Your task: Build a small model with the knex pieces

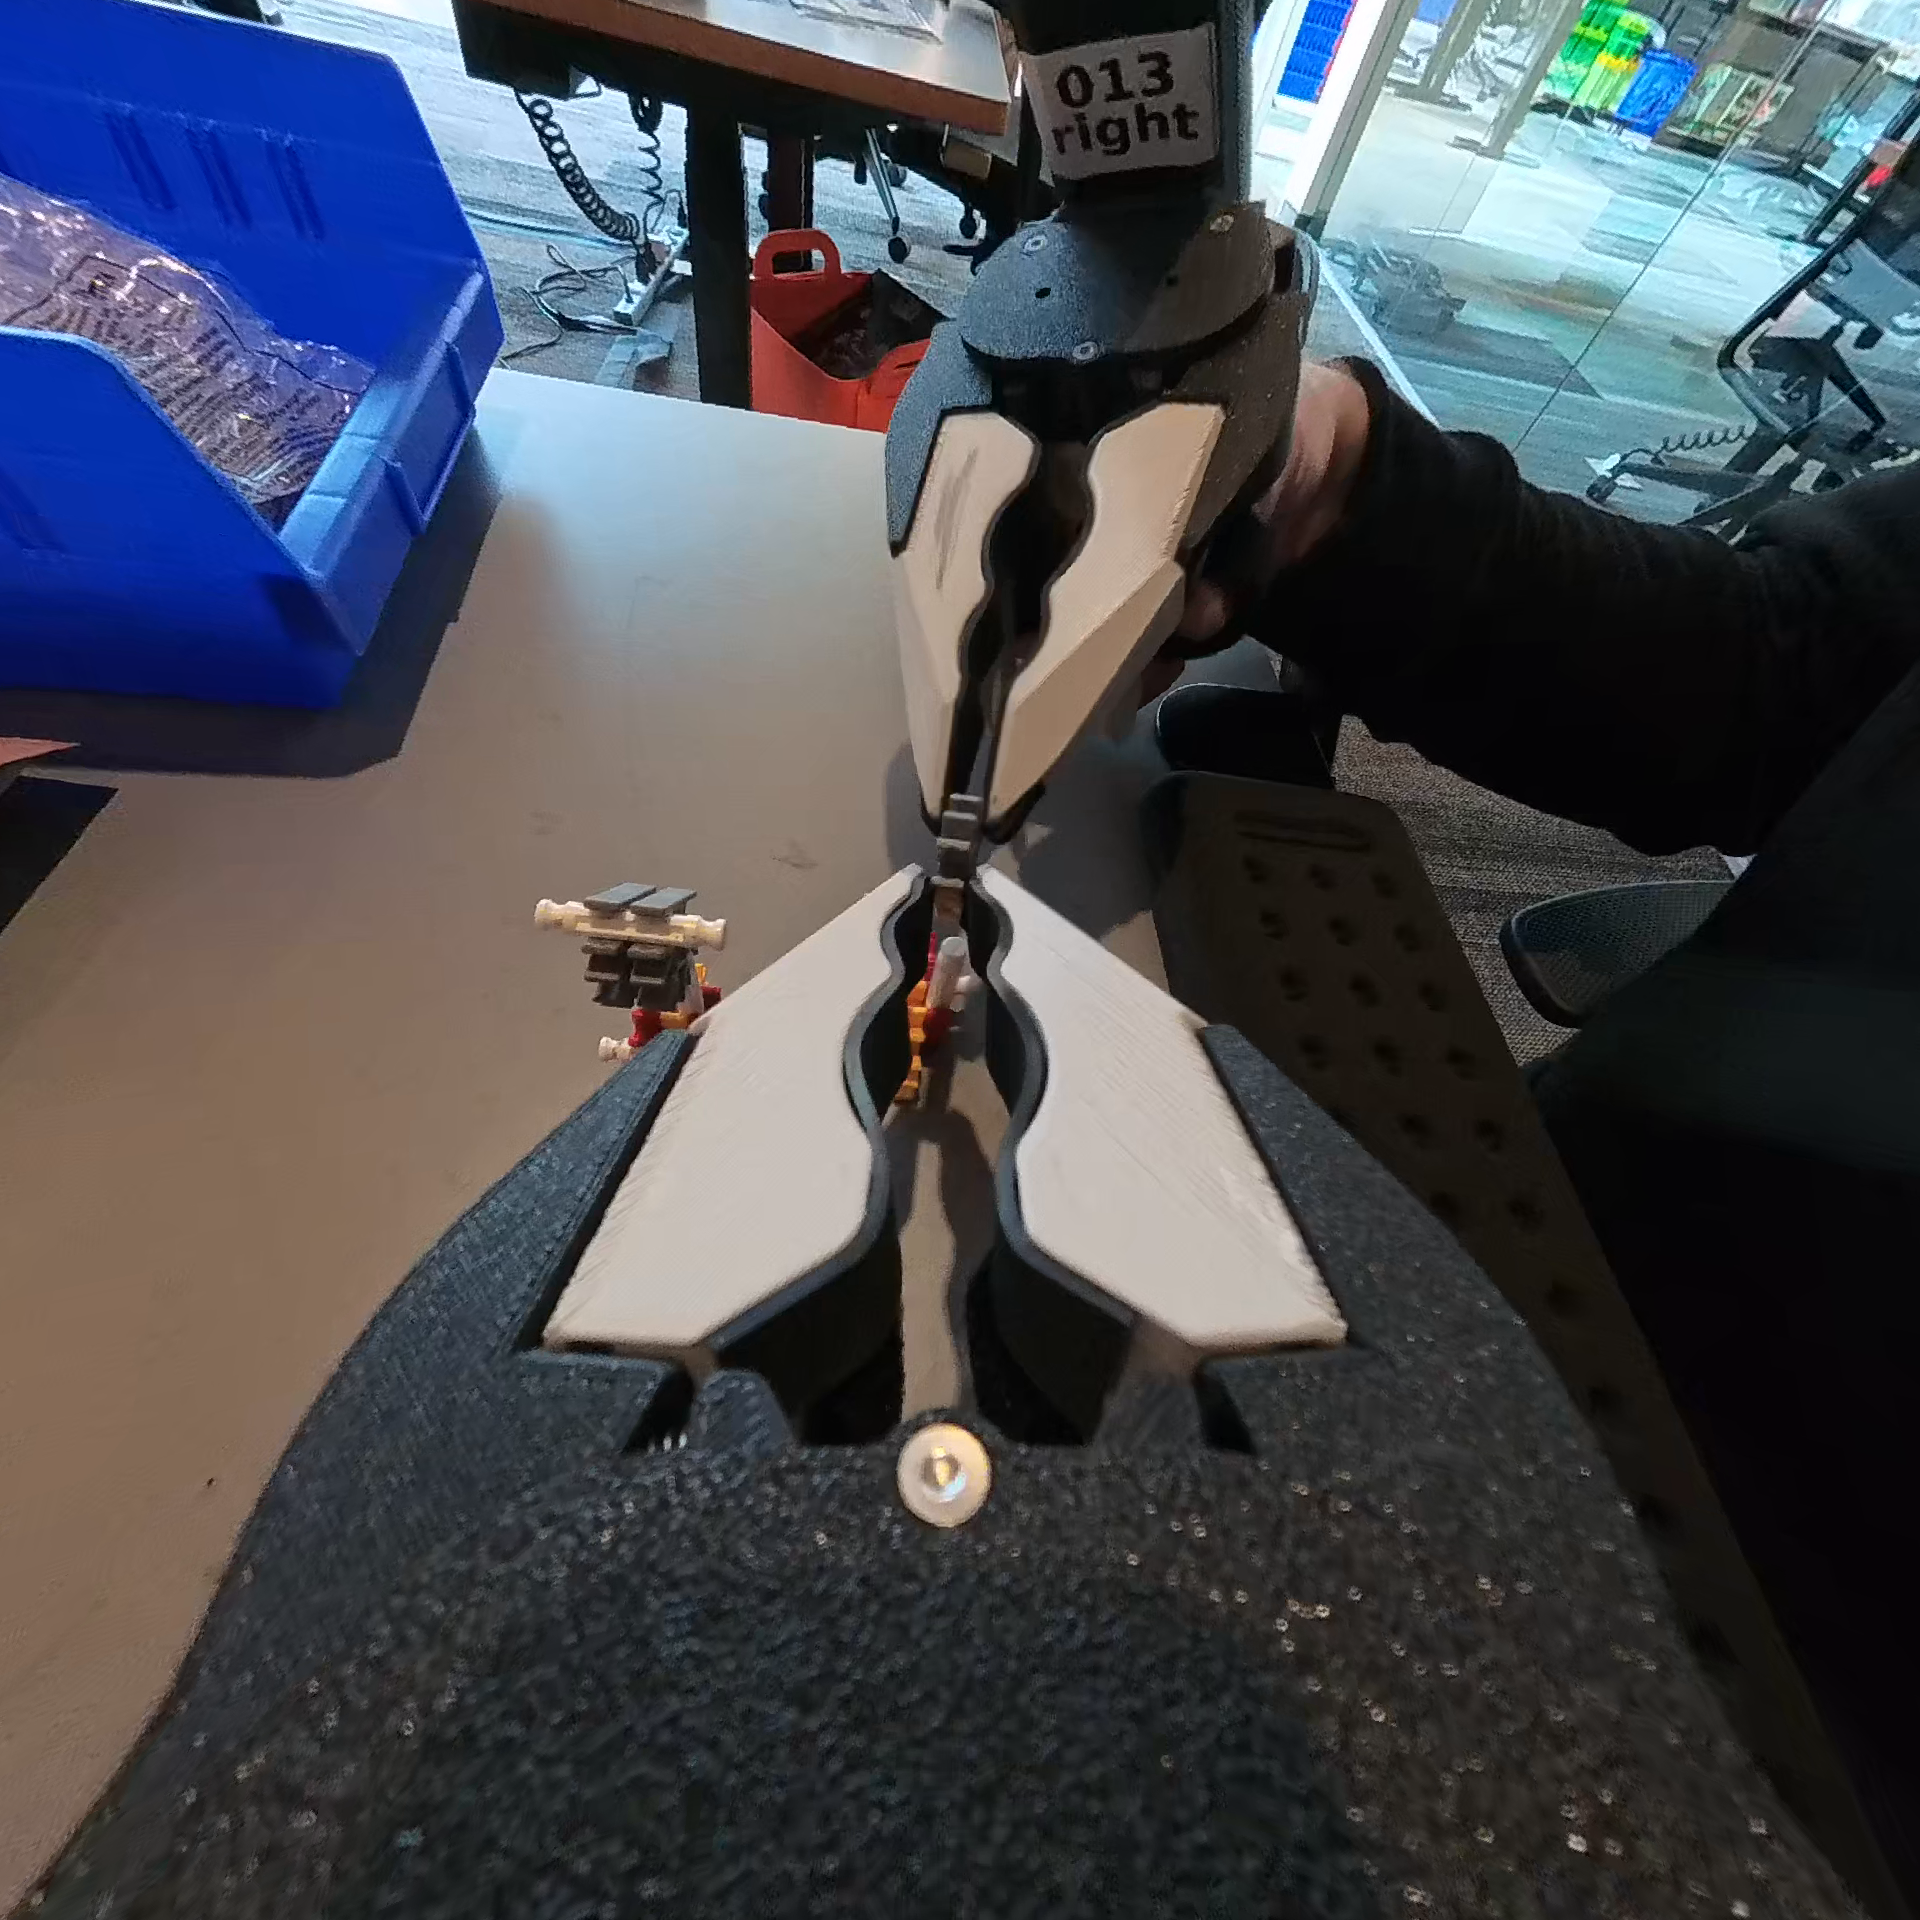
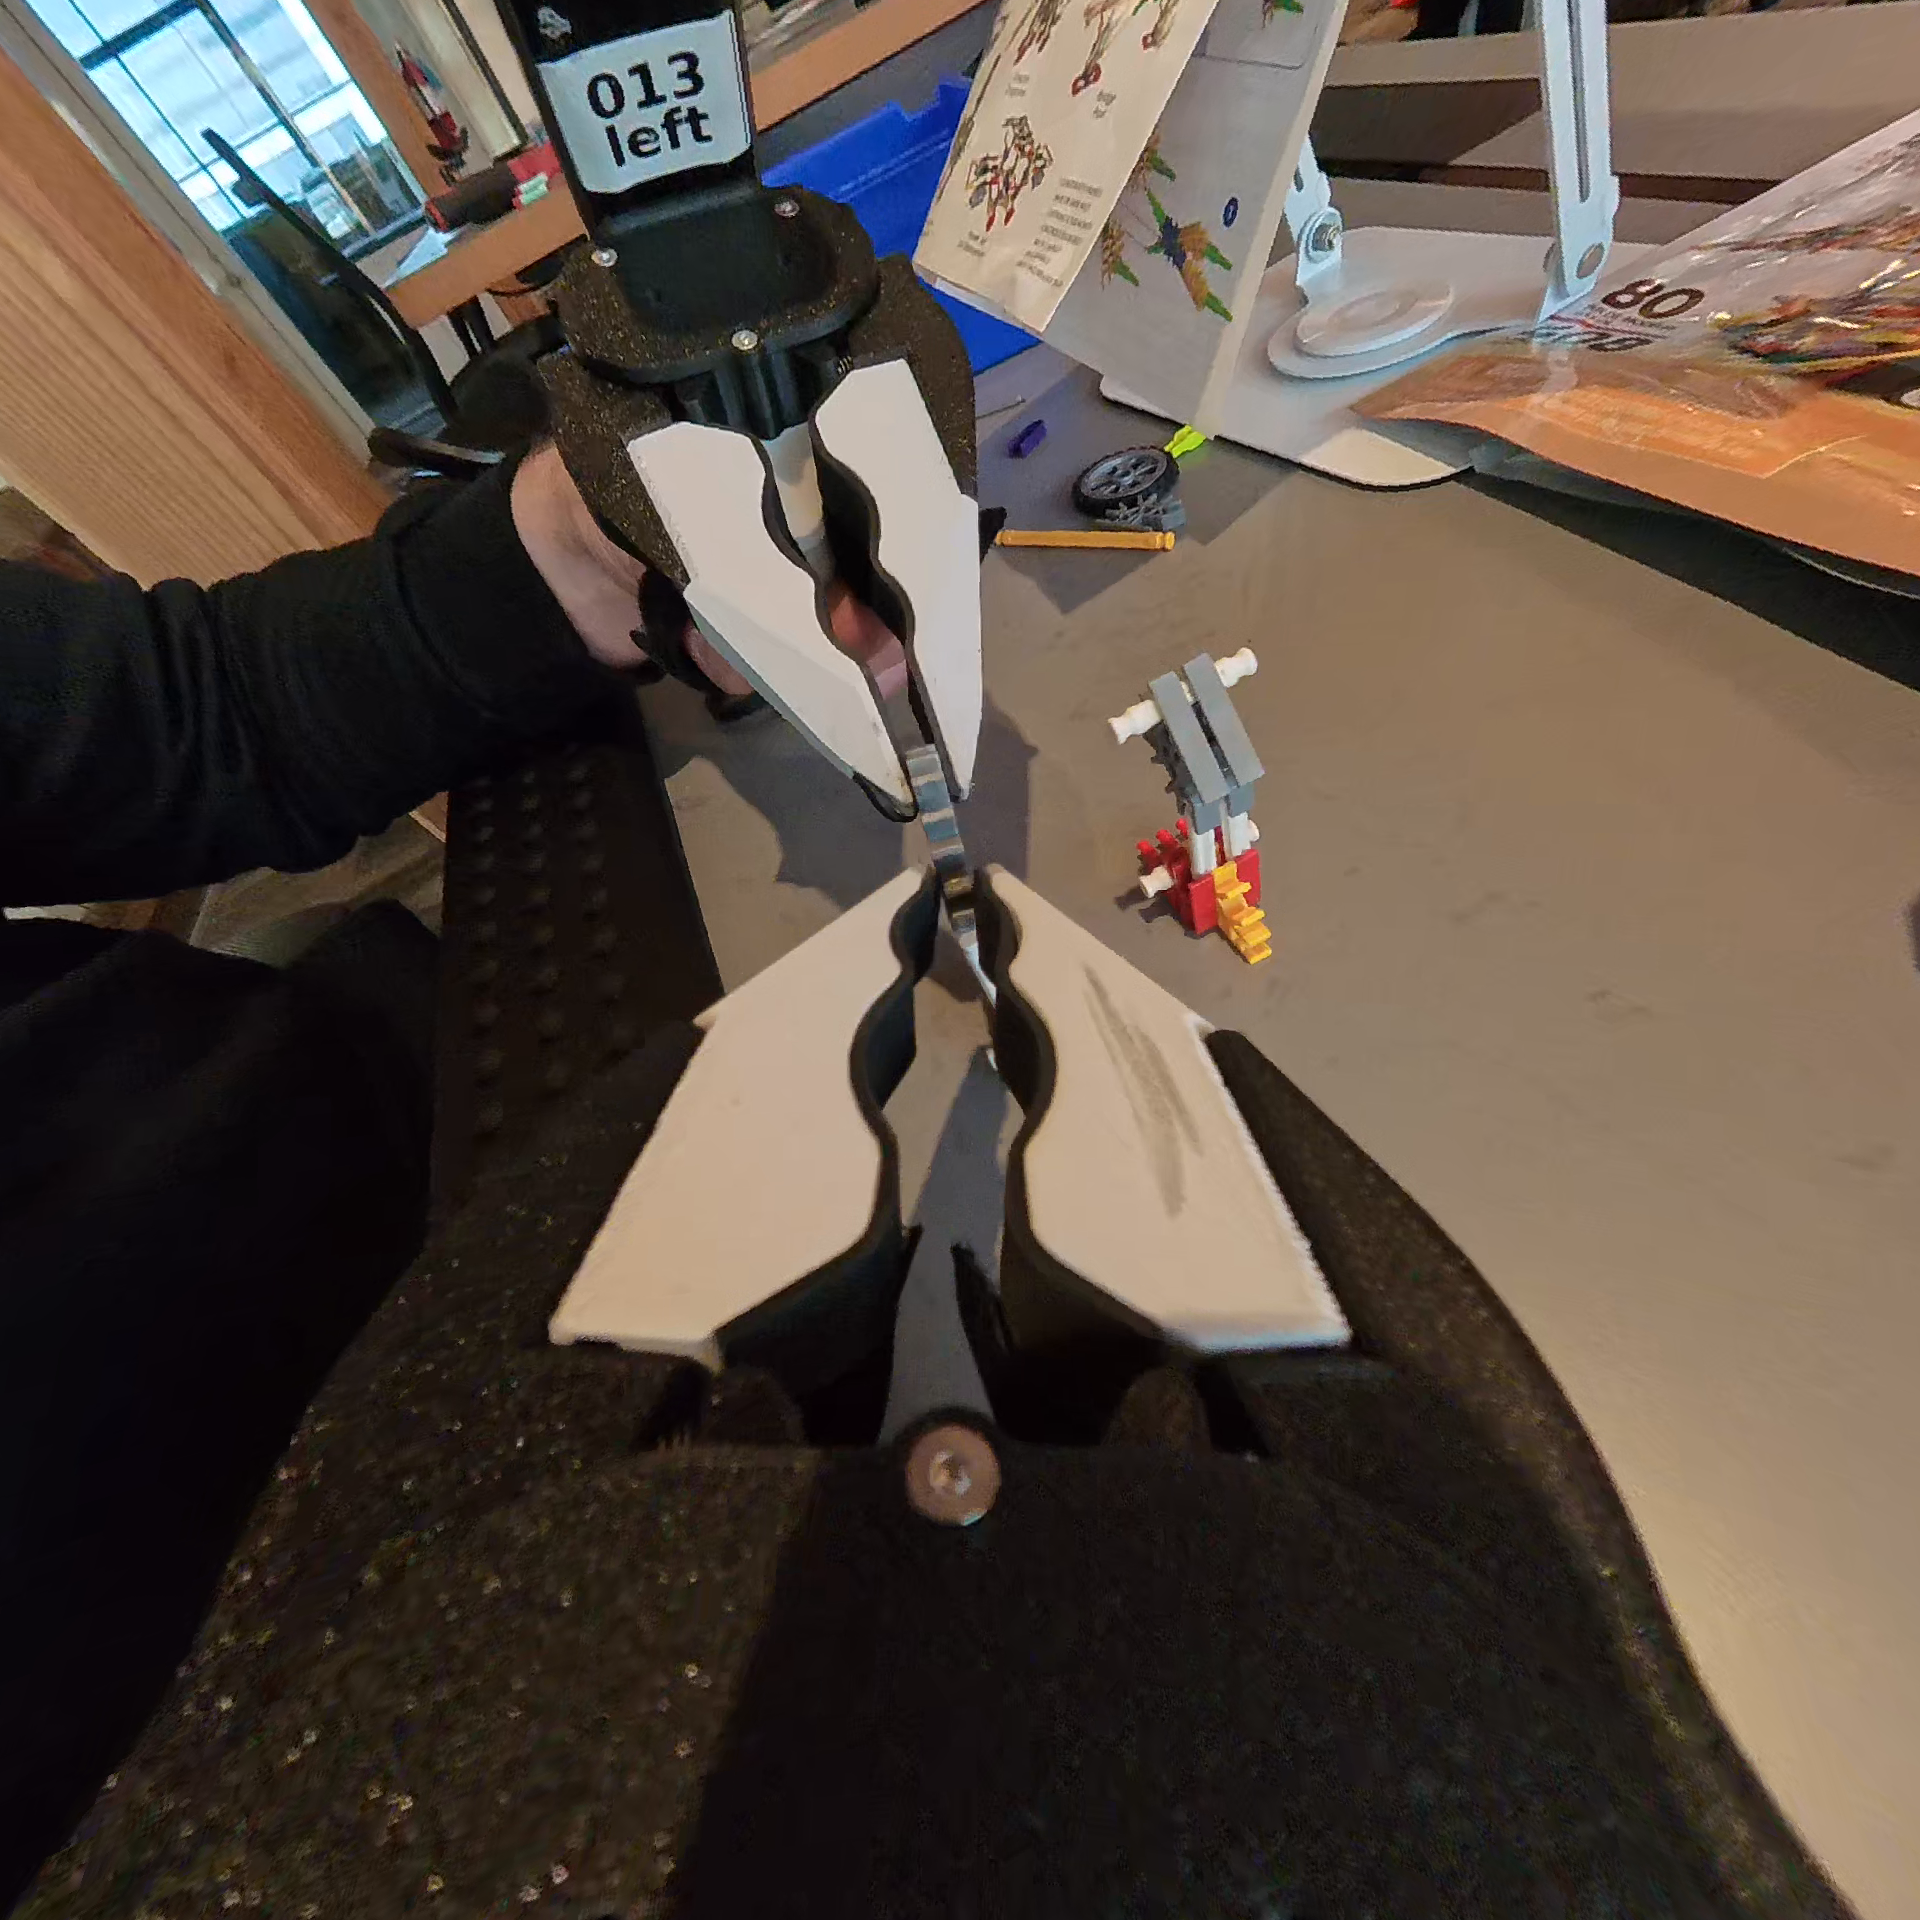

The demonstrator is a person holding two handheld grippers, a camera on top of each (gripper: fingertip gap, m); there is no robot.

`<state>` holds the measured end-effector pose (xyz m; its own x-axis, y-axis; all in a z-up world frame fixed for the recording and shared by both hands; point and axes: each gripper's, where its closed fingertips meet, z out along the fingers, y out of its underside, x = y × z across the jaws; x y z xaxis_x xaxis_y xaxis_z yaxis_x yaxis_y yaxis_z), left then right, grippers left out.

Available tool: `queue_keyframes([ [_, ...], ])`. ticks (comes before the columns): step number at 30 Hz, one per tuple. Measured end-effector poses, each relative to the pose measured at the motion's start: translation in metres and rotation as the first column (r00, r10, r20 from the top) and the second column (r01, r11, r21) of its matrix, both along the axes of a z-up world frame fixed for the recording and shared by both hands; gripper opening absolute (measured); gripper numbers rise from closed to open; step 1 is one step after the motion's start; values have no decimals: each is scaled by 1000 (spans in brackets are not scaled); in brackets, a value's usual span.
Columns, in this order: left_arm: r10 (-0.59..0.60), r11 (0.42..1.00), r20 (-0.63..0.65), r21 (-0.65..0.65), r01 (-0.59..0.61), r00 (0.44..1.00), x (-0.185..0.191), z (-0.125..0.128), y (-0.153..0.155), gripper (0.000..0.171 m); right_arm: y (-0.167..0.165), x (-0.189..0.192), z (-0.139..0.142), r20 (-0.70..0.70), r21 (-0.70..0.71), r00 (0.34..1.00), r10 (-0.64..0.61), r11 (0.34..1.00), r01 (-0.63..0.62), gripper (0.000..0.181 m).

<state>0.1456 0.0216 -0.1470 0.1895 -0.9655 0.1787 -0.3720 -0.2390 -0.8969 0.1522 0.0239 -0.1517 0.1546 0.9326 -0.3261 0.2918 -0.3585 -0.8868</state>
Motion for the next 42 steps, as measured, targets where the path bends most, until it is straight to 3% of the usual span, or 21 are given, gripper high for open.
queue_keyframes([
  [14,8,1000,47,6,-9,999,2,7,2,5,1,2,8,-21,39,1000,-16,999,17,5],
  [18,-12,1000,56,25,11,998,3,10,-1,5,-2,2,8,-1,109,999,-34,993,34,6],
  [20,-45,997,50,63,41,998,4,13,-7,5,-5,1,8,10,171,999,-42,984,39,17],
  [22,-66,993,45,101,62,997,4,17,-11,5,-12,-2,14,-3,239,999,-40,970,40,7],
  [26,-72,993,88,94,64,994,3,25,-12,5,-13,-3,23,-5,389,992,-129,913,121,5],
  [29,-49,995,91,96,41,995,3,27,-9,9,-6,3,25,36,578,962,-269,791,200,5],
  [31,-20,997,106,70,13,994,2,30,-5,18,5,13,34,42,763,901,-433,596,251,5],
  [33,-15,999,137,40,9,990,3,34,-5,21,8,19,43,34,907,834,-551,367,206,5],
  [37,-47,998,206,-40,56,977,11,43,-17,24,0,12,50,-28,997,793,-608,42,68,5],
  [39,-47,996,231,-67,64,972,14,46,-20,25,-6,9,52,-52,998,796,-603,-54,23,5],
  [42,-39,988,276,-133,78,960,16,49,-22,23,-7,12,54,-75,991,790,-608,-136,-11,5],
])
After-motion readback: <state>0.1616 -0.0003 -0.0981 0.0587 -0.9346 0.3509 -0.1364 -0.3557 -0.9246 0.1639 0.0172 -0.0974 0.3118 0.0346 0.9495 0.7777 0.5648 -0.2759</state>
